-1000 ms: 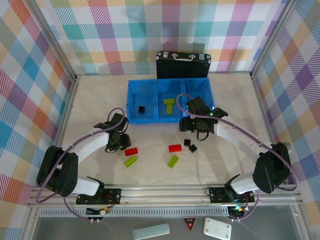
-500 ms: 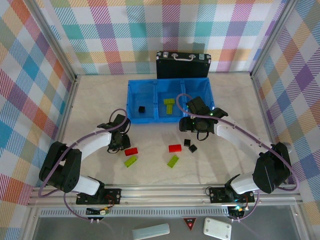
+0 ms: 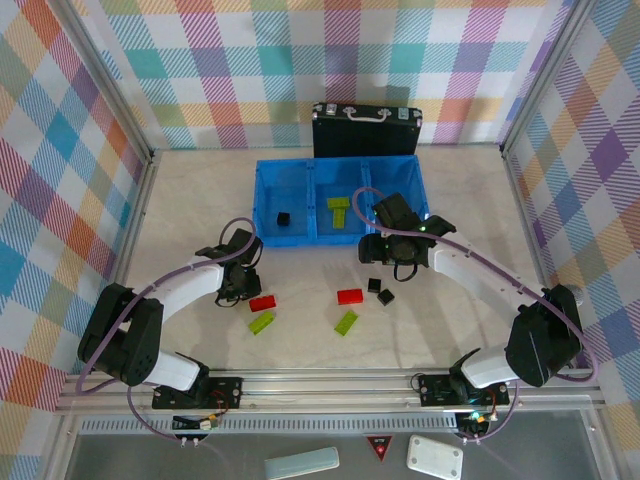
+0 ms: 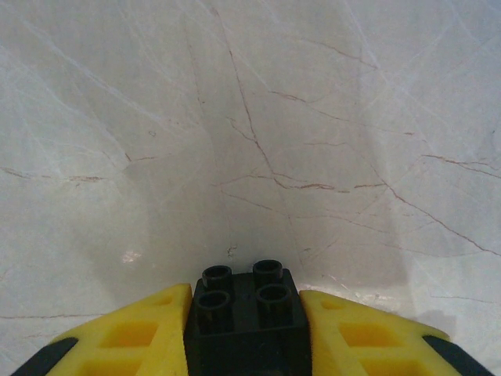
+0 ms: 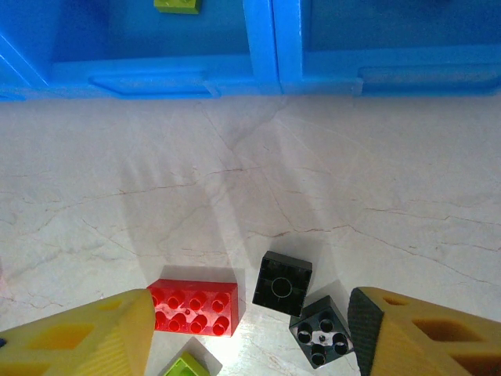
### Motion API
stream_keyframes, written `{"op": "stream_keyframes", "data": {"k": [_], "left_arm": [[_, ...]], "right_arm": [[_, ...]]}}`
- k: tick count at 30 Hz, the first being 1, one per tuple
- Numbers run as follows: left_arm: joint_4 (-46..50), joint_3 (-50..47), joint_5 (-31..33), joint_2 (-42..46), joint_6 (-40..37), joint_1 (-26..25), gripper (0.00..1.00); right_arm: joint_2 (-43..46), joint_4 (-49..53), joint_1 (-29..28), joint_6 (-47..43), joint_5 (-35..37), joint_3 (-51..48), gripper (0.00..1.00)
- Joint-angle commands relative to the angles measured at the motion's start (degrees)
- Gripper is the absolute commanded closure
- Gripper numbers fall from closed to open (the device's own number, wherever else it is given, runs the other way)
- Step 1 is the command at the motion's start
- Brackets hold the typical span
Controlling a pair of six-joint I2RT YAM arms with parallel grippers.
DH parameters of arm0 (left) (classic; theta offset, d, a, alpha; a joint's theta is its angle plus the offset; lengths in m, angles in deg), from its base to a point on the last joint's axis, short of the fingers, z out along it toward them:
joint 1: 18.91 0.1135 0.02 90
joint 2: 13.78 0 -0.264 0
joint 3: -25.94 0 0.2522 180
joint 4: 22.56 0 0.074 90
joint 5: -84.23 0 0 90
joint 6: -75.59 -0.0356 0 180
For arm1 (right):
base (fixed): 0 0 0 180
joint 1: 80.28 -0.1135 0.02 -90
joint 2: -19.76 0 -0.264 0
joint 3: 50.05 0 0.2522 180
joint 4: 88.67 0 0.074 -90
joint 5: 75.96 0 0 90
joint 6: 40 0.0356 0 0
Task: Sort the legos into containers by color
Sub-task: Pick up the lego from the middle-left of the table.
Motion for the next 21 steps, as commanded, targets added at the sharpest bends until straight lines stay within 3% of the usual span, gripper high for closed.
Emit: {"op": "stream_keyframes", "data": {"k": [1,21], "left_arm": [[1.48,0.99,0.5,1.08,0.46,-0.86,0.65],[7.89,13.77,0.27,2.22,-3.44,-1.07,0.67]], "right_arm": [[1.05,0.94,0.02,0.31,-0.06,-0.29,0.33],[4.38,2.84,0.06,1.31,1.37,-1.73,0.33]]}}
